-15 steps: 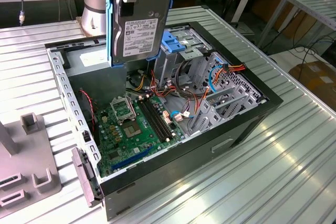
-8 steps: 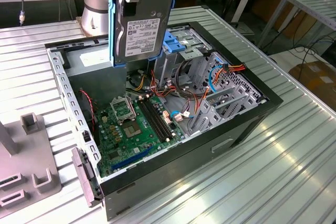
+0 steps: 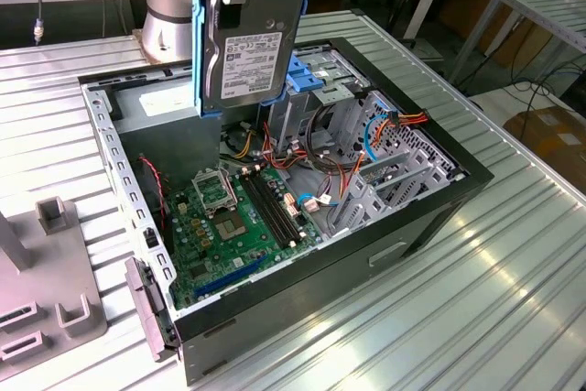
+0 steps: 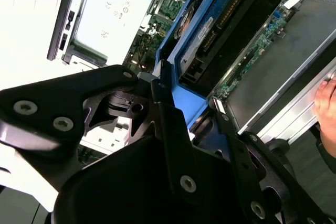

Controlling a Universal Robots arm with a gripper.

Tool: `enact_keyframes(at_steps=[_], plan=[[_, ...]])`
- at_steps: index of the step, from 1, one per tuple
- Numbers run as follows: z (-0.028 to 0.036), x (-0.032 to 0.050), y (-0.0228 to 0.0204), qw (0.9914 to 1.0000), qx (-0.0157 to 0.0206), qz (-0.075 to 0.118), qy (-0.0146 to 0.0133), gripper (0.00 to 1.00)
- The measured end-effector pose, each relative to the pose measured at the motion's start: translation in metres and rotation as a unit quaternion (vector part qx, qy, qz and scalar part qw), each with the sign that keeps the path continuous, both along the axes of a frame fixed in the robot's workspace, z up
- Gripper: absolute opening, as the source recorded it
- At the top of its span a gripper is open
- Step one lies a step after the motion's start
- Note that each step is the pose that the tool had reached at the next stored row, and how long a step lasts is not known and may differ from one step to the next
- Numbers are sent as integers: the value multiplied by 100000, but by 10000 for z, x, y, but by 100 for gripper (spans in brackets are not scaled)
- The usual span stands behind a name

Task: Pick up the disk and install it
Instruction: 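Insert the disk into the insertion slot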

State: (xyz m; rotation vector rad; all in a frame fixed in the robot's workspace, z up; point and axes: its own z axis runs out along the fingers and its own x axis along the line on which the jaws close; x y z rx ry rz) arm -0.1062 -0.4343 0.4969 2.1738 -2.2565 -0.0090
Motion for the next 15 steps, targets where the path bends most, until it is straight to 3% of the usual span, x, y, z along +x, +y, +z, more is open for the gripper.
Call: enact_keyframes(at_steps=[7, 11, 15], plan=[[0, 4, -18, 100000, 5, 3, -2, 37], [0, 10, -94, 100000, 6, 4, -2, 37], [-1, 15, -137, 100000, 6, 3, -2, 37]])
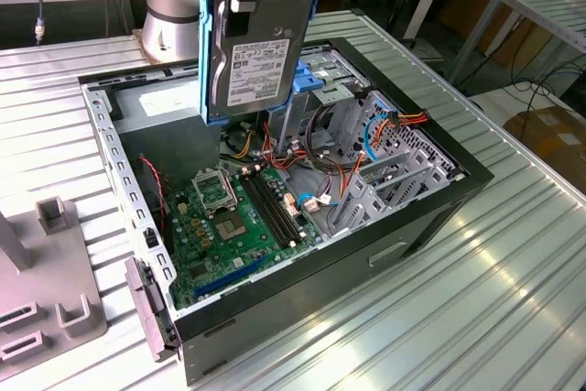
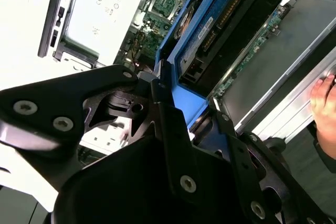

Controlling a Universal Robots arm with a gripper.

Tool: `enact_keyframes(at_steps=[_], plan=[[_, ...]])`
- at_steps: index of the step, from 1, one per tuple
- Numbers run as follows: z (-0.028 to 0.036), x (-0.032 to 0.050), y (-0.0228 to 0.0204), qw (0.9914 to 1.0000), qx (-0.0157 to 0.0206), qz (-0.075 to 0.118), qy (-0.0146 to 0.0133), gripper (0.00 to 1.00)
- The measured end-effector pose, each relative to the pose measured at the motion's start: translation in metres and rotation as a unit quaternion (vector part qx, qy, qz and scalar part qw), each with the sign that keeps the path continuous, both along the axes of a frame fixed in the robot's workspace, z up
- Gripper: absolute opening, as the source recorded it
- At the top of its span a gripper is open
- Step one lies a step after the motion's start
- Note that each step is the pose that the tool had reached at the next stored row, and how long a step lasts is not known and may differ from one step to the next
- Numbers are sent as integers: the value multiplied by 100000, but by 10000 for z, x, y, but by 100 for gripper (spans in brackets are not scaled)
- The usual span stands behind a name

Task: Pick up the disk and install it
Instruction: 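Insert the disk into the insertion slot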

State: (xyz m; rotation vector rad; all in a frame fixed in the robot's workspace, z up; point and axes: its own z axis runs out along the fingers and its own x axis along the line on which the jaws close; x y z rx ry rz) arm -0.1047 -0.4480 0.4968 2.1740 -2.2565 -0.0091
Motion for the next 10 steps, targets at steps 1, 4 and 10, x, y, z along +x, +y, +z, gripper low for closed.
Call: enact_keyframes(at_steps=[1, 4, 10], plan=[[0, 2, -10, 100000, -4, 0, 0, 37], [0, 7, -27, 100000, -5, 0, 0, 37], [0, 27, -40, 100000, -9, -1, 2, 37]])
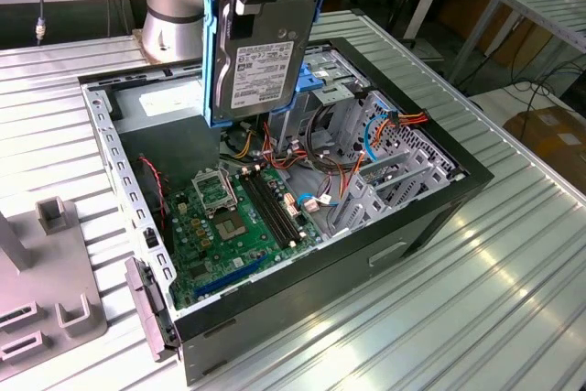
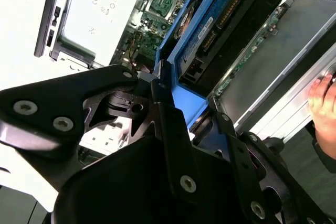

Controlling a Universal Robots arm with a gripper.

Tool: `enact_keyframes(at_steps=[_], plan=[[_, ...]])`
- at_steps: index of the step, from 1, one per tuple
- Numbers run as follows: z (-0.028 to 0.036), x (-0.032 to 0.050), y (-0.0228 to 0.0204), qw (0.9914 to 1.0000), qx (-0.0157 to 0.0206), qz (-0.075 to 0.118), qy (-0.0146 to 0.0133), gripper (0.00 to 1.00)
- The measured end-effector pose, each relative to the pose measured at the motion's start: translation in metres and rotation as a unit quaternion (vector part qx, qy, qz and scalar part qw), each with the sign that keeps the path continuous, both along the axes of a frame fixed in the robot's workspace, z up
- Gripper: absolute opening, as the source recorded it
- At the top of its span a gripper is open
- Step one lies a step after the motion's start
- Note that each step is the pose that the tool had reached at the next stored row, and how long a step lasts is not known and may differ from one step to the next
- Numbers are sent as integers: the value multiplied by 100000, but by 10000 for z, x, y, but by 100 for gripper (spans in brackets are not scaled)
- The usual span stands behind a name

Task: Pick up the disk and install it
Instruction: 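Insert the disk into the insertion slot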

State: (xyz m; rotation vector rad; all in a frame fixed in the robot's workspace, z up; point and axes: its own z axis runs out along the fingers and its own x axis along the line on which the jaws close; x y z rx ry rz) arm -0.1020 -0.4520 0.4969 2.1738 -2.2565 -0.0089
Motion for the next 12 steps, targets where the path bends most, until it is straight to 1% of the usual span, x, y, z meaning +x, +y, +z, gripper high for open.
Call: enact_keyframes(at_steps=[9, 12], plan=[[0, 48, -13, 100000, -20, 3, 0, 37], [0, 63, -31, 100000, -25, 1, 0, 37]])
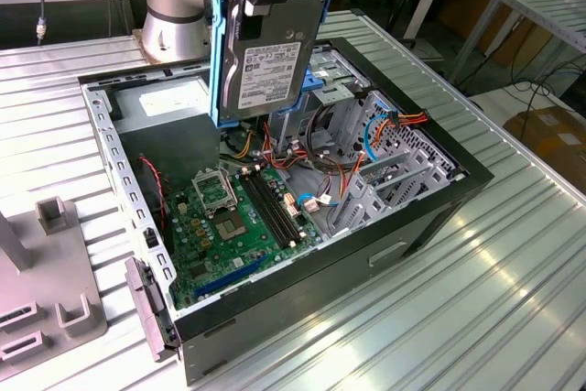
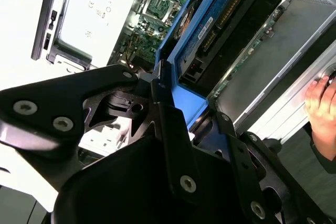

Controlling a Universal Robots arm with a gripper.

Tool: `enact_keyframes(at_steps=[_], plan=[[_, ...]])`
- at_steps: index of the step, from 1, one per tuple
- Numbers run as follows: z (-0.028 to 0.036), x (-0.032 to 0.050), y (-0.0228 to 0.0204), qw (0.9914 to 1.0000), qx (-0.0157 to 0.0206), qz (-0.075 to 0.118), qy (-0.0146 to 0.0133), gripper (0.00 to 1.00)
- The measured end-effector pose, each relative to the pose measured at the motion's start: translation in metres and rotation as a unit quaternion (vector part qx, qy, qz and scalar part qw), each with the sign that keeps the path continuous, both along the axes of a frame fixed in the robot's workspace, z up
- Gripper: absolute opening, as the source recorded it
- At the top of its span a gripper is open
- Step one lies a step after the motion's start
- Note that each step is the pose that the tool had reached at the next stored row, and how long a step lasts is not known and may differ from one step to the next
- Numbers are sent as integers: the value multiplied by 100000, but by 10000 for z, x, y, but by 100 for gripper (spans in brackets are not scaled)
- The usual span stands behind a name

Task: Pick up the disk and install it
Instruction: 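Insert the disk into the insertion slot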

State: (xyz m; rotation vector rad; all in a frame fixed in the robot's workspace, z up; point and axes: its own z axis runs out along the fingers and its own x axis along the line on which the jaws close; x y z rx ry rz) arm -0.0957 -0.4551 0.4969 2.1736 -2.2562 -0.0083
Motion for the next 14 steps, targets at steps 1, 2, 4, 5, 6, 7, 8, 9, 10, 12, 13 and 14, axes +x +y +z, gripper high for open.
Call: enact_keyframes(at_steps=[1, 2, 4, 5, 6, 7, 8, 9, 10, 12, 13, 14], plan=[[0, 2, -8, 100000, 2, -2, 0, 37], [-1, 5, -17, 100000, 5, 0, -2, 37], [0, 10, -42, 100000, 4, 2, -1, 37], [-1, 11, -49, 100000, 8, 2, -3, 37], [0, 13, -59, 100000, 3, 1, -1, 37], [-1, 15, -69, 100000, 7, 1, 0, 37], [-1, 17, -75, 100000, 8, 0, -3, 37], [0, 19, -84, 100000, 5, 1, -1, 37], [0, 20, -90, 100000, -1, 1, 0, 37], [-1, 25, -102, 100000, 5, 1, -2, 37], [0, 29, -108, 100000, 3, 0, -3, 37], [-1, 33, -109, 100000, 4, 1, -2, 37]])
